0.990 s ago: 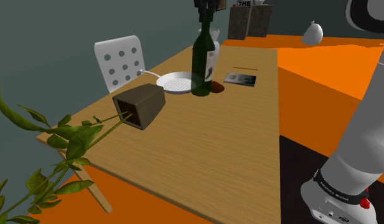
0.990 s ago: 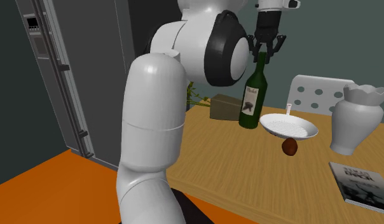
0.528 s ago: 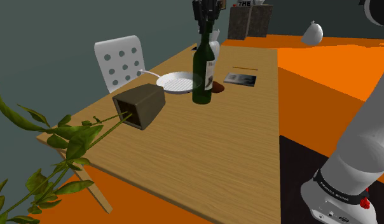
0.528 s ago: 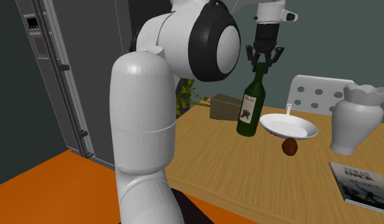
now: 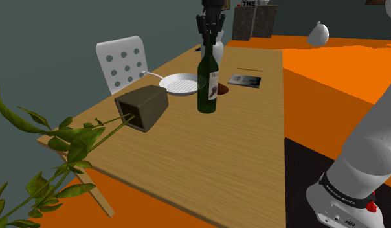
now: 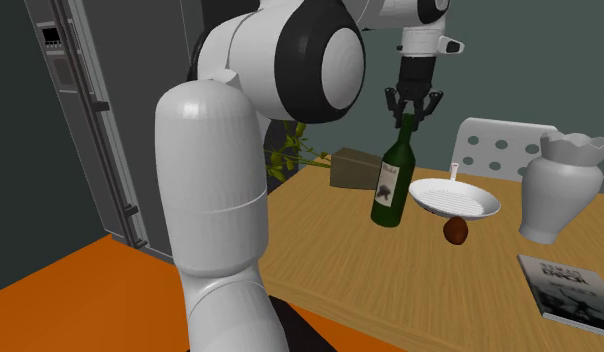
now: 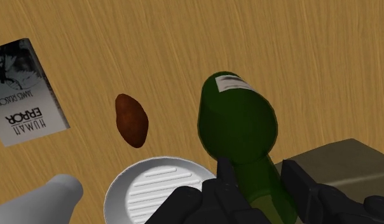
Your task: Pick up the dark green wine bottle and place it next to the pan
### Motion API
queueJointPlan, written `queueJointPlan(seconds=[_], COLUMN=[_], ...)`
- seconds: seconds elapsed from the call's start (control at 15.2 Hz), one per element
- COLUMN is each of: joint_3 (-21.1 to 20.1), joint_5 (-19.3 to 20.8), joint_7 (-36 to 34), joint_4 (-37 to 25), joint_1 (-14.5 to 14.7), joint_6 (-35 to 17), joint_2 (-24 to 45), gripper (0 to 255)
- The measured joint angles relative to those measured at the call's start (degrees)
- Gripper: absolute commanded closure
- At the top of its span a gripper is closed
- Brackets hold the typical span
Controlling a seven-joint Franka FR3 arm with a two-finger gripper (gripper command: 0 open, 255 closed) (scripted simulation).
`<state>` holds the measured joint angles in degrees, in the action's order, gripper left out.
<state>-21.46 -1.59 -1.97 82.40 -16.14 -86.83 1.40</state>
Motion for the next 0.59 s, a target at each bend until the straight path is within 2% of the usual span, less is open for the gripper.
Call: queueJointPlan(seconds=[0.4,0.46,0.59], joint_3=[0.0,0.0,0.0], joint_5=[-0.1,-0.1,-0.1], joint_7=[0.02,0.02,0.02], joint_4=[0.83,0.84,0.84], joint_1=[-0.01,-0.01,-0.01], joint_6=[-0.61,-0.62,-0.63], joint_2=[-0.26,-0.26,-0.27], gripper=[255,0,0])
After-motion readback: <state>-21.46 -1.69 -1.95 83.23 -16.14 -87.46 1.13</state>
